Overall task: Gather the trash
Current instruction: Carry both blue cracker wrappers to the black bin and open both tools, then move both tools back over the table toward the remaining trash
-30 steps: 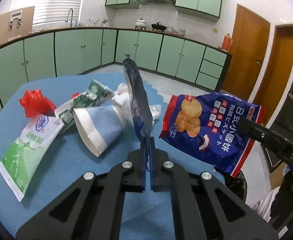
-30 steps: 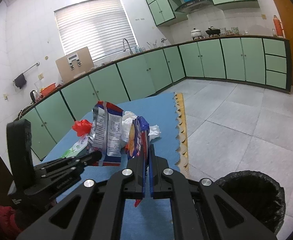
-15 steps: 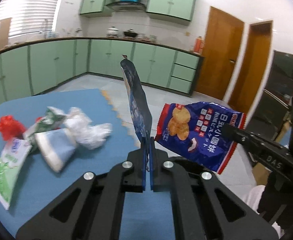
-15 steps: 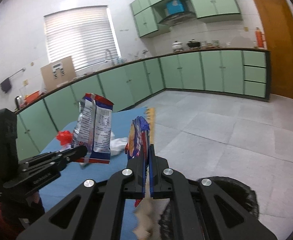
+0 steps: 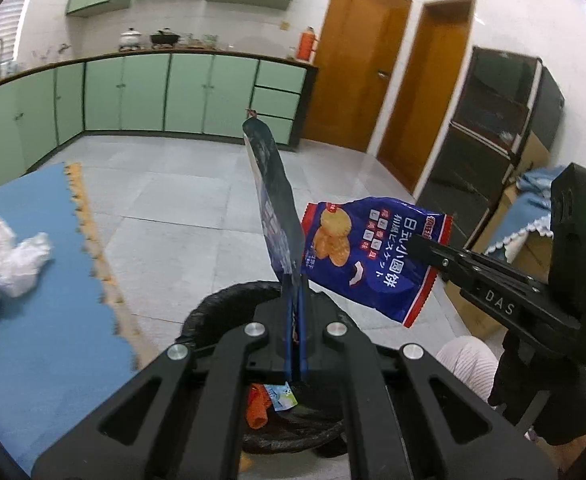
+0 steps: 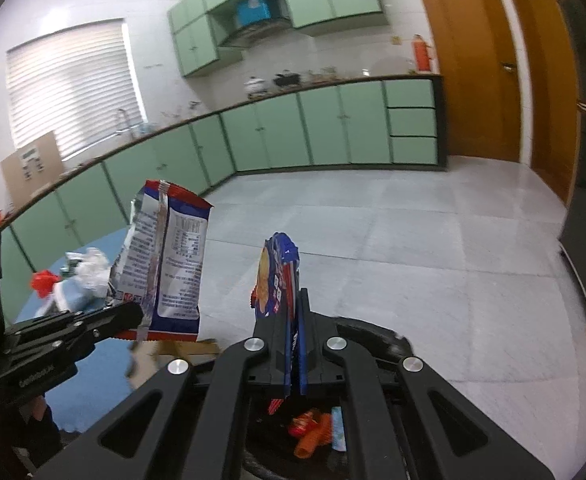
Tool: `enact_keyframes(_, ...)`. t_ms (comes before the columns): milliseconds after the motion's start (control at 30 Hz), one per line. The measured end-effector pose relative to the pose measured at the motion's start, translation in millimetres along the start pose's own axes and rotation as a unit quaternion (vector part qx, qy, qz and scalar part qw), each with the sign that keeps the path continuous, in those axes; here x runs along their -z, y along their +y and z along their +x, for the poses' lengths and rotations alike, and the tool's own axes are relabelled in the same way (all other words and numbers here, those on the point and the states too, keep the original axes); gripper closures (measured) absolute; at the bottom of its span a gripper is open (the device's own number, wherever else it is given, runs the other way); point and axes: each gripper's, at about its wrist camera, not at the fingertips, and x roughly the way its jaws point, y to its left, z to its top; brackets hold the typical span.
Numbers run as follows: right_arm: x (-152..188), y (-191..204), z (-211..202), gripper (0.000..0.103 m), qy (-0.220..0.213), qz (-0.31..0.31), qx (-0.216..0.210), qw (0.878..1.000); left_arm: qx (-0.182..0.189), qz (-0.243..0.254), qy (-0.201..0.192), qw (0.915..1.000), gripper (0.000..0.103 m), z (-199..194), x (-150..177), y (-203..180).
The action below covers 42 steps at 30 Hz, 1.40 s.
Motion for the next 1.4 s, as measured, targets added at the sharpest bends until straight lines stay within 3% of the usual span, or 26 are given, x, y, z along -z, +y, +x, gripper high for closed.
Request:
enact_keyframes(400,13.4,-27.6,17.4,0.100,0.018,0.025,0.038,0.999,0.013,0.023,0.034,0.9991,0.101,67.4,6.3,-10.5)
enact_keyframes(567,20.4,-37.9,26.4,0.094,0.036,0.045,0.047,0.997,0.017,0.024,0.055,0.9981,0.091,80.4,10.2,-8.7)
enact_keyframes(633,23.5,-41.6,27.5,0.087,0.040,0.050,0.049,0.997,0.014,0.020,0.055,0.9982,0.074,81.6,10.8,-6.8)
enact_keyframes(767,24.3,-43.2,26.7,0.063,0.041,0.055,0.057,0.996,0.010,0.015,0.053,0.9984,0.070,78.8,9.7,-2.0)
enact_keyframes(933,18.6,-35.6,21.2,0.042,0.032,0.053,0.062,0.996,-0.001,0.006,0.038,0.9993,0.053,64.1,3.7,6.1)
enact_keyframes(1033,11.0,-25.4,17.1,0.022,0.022,0.043,0.058,0.997,-0.020,-0.003,0.018,0.9996,0.043,44.2,-1.5,19.7)
enact_keyframes(1133,1.8,-4.6,11.6,0.010,0.000,0.026,0.046,0.999,-0.052,-0.010,-0.008,0.9986,0.036,17.1,-7.0,39.7)
enact_keyframes(1267,-8.2,25.7,12.0,0.008,-0.017,0.004,0.015,1.000,-0.112,-0.031,-0.043,0.9922,0.032,-25.4,-10.7,78.1)
enact_keyframes(1400,-16.8,71.6,22.5,0.007,-0.031,-0.030,-0.025,0.999,-0.191,-0.041,-0.066,0.9784,0.029,-64.6,-6.2,117.6)
